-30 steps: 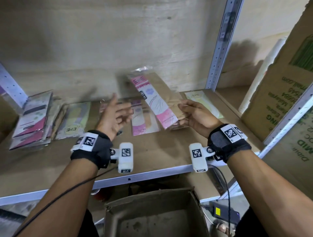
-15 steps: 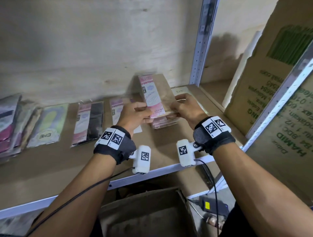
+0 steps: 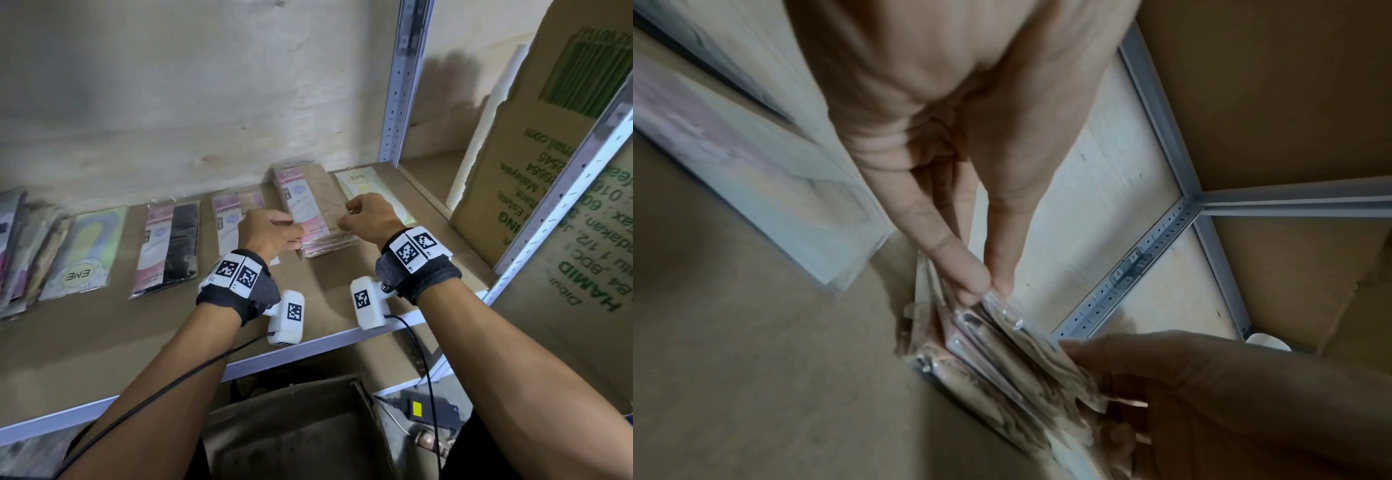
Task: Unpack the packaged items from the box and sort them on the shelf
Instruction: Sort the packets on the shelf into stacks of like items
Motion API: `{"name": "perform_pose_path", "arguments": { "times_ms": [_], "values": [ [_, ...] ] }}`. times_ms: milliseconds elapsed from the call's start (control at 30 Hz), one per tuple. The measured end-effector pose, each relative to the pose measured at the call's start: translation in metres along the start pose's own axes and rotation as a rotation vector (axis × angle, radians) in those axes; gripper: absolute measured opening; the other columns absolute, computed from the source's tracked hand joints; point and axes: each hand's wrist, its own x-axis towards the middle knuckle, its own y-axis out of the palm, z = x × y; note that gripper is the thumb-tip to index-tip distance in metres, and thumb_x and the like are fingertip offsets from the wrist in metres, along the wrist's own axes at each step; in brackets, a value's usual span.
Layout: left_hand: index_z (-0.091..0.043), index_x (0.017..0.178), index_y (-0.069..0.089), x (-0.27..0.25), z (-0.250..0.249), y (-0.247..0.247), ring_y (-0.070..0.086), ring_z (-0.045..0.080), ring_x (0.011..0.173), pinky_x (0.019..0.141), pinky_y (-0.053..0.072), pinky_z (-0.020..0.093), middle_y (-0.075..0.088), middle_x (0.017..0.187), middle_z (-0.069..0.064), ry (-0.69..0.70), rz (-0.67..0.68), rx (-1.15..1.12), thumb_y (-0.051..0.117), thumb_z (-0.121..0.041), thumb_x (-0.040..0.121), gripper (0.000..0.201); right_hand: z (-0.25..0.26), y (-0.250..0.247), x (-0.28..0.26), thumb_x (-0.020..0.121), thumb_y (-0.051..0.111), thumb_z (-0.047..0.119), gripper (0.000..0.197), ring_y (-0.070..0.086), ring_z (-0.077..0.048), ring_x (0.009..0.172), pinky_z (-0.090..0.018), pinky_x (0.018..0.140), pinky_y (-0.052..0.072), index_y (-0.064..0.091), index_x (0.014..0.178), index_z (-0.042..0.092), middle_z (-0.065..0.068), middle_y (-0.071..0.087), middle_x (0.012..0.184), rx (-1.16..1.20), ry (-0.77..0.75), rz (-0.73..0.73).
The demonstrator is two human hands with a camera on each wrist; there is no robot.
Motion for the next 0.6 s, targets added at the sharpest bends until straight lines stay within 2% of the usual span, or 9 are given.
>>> {"name": "perform_pose_path", "arguments": {
  "times_ms": [167,267,400,467,533,600],
  "values": [
    [0.005,0.113,0.068,0.000,0.001,0.000,0.076,0.021,0.074,0.068,0.063,0.030,0.074,0.104,0.020,-0.025,-0.006,0.014,0.083,0.001,0.075,0.041,0.002,0.001,-0.004,0.085,0.073,0.019,0.031,0.063,-0.025,0.110,-0.029,0.090,0.049,0.068,0.112,0.004,-0.010,0.069,0.114,-0.050,-0.006,0.014],
    [0.006,0.111,0.067,-0.002,0.001,-0.001,0.075,0.017,0.070,0.064,0.063,0.027,0.074,0.104,0.022,-0.024,0.002,0.009,0.083,0.002,0.076,0.039,0.002,0.002,-0.005,0.086,0.073,0.019,0.031,0.063,-0.025,0.109,-0.029,0.090,0.050,0.068,0.112,0.003,-0.011,0.069,0.113,-0.048,0.000,0.009],
    [0.006,0.111,0.067,-0.003,0.001,-0.002,0.076,0.020,0.074,0.069,0.064,0.032,0.074,0.103,0.021,-0.017,0.021,0.005,0.083,0.001,0.076,0.038,0.004,0.001,-0.006,0.086,0.072,0.019,0.030,0.064,-0.025,0.109,-0.025,0.082,0.045,0.069,0.111,0.002,-0.012,0.070,0.114,-0.070,0.017,0.021],
    [0.004,0.110,0.068,-0.003,0.000,-0.003,0.076,0.019,0.072,0.066,0.064,0.030,0.075,0.099,0.018,-0.010,0.032,0.014,0.084,-0.004,0.077,0.037,0.005,-0.001,-0.006,0.087,0.071,0.021,0.037,0.062,-0.025,0.114,-0.027,0.087,0.046,0.066,0.119,0.003,-0.011,0.067,0.120,-0.071,0.030,0.021],
    [-0.002,0.100,0.071,-0.004,-0.002,-0.007,0.074,0.013,0.064,0.059,0.062,0.025,0.075,0.088,0.012,0.004,-0.004,0.023,0.085,-0.017,0.078,0.029,0.008,-0.002,-0.006,0.088,0.070,0.028,0.048,0.059,-0.026,0.118,-0.032,0.100,0.047,0.059,0.130,0.008,-0.010,0.063,0.126,-0.055,0.024,-0.021],
    [-0.007,0.090,0.071,-0.006,-0.005,-0.018,0.070,0.013,0.060,0.058,0.061,0.025,0.072,0.079,0.008,0.006,-0.080,0.007,0.083,-0.027,0.080,0.025,0.013,-0.003,-0.008,0.088,0.069,0.033,0.045,0.061,-0.026,0.112,-0.038,0.100,0.049,0.059,0.127,0.013,-0.010,0.062,0.123,-0.034,-0.012,-0.120]
  ]
}}
